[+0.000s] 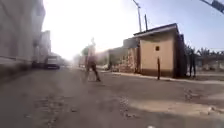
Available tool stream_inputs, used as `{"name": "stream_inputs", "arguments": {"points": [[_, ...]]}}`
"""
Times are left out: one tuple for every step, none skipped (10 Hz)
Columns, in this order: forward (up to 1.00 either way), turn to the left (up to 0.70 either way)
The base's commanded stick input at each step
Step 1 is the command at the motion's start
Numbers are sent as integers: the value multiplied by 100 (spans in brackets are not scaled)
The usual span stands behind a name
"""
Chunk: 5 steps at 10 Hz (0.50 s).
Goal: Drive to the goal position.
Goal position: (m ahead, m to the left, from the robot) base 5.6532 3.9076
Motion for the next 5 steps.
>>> {"name": "stream_inputs", "arguments": {"points": [[100, 0], [100, 0], [100, 0], [100, 0], [100, 0]]}}
